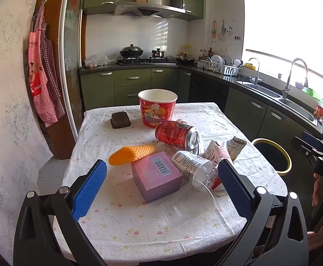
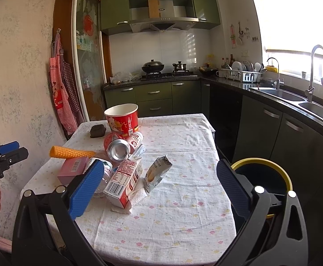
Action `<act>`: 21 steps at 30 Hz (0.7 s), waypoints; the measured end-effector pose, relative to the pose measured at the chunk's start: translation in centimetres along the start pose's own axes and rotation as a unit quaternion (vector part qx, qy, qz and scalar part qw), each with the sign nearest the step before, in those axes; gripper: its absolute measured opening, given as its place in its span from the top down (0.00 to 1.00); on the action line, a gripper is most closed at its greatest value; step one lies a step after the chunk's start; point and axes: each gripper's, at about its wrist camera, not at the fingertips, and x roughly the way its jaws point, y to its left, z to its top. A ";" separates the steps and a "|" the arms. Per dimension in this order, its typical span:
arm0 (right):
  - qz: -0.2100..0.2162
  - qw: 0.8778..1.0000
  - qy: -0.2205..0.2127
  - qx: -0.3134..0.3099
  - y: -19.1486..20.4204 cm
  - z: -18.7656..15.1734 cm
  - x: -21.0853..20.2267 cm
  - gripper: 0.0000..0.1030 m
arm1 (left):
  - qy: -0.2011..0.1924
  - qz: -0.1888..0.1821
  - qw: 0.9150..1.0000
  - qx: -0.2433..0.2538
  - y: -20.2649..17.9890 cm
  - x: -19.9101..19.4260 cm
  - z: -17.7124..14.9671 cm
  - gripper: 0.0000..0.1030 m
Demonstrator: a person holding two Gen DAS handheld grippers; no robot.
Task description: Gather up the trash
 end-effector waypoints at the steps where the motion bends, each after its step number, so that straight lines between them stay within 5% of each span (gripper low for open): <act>1: 0.000 1.000 0.000 0.000 0.0 0.1 0.0 0.06 | 0.001 0.000 1.000 0.000 0.0 0.0 0.1 0.03; 21: -0.001 1.000 0.003 0.001 -0.1 -0.1 0.2 0.06 | 0.005 0.001 1.000 0.003 0.0 0.4 -0.3 0.03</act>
